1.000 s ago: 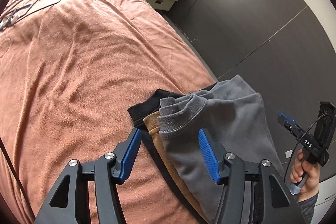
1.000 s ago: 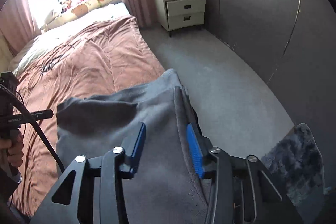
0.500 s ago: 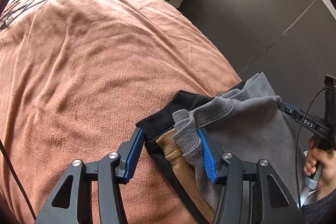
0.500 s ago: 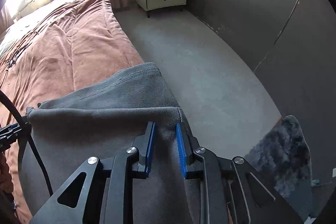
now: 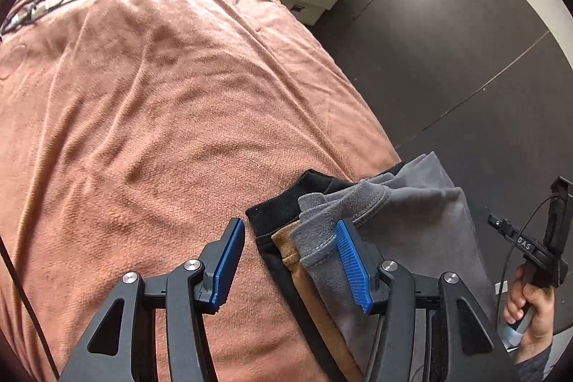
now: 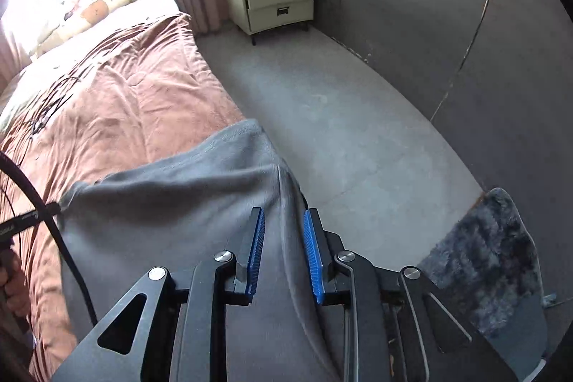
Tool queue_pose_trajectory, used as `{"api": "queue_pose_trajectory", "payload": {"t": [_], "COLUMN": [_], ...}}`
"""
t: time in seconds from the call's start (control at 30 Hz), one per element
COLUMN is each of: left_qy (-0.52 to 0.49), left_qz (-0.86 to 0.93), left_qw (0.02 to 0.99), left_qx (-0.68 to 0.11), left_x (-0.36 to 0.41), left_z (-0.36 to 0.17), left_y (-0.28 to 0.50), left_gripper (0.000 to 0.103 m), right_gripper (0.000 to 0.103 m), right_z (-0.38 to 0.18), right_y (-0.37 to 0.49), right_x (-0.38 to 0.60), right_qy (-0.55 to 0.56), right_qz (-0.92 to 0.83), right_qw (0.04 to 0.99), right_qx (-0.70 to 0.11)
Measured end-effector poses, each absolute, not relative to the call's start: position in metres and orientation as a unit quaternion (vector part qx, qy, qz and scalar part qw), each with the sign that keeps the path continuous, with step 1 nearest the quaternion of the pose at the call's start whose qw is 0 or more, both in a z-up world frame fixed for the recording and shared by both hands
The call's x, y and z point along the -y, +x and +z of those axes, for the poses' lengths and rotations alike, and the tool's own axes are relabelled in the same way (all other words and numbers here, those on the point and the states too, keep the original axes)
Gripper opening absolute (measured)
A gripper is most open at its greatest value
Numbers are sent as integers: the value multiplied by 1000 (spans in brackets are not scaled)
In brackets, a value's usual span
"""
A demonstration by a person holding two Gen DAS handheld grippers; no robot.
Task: Fold small clothes
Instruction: 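Open both tools and release the shirt onto the stack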
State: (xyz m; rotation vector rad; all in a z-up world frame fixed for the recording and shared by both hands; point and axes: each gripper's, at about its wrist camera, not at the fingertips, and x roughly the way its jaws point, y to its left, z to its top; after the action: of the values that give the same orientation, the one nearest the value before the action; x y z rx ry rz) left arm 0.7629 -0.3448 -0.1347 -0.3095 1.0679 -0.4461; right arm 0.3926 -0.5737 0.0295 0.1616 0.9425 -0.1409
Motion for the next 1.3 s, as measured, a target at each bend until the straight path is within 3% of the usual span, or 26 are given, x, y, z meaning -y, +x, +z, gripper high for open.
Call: {"api": "queue_pose_trajectory", "payload": {"t": [0.03, 0.13, 0.17, 0.43, 0.7, 0.87, 1.1, 1.2, 1.3], "left_qy": [-139, -132, -127, -97, -52, -40, -25, -23, -25], "left_qz": [-212, -228, -232, -281, -296, -298, -297, -298, -303], "left_qw": [828, 822, 820, 793, 770, 762, 771, 779, 790], "left_qx": [-499, -505, -507, -532, -563, -574, -562, -551, -532], "left_x": [345, 348, 349, 378, 409, 416, 403, 397, 392], "left_z": [-130, -123, -121, -120, -130, -135, -117, -102, -85], "left_y": [758, 744, 738, 682, 638, 613, 578, 561, 545], "left_gripper": [56, 56, 56, 56, 57, 57, 57, 66, 84], "right_gripper": [26, 51, 53, 53, 50, 50, 50, 50, 54], "right_z": [31, 38, 41, 43, 12, -10, 5, 19, 34], "right_y": [380, 342, 328, 242, 208, 186, 140, 113, 92], "right_x": [574, 575, 575, 560, 568, 593, 591, 588, 581], "right_qy": [78, 78, 75, 32, 9, 88, 126, 138, 144], "right_qz": [-60, -51, -52, -50, -87, -134, -151, -145, -141], "right_qw": [885, 889, 891, 904, 887, 873, 876, 881, 885], "right_qx": [-454, -448, -444, -424, -453, -461, -441, -427, -420]}}
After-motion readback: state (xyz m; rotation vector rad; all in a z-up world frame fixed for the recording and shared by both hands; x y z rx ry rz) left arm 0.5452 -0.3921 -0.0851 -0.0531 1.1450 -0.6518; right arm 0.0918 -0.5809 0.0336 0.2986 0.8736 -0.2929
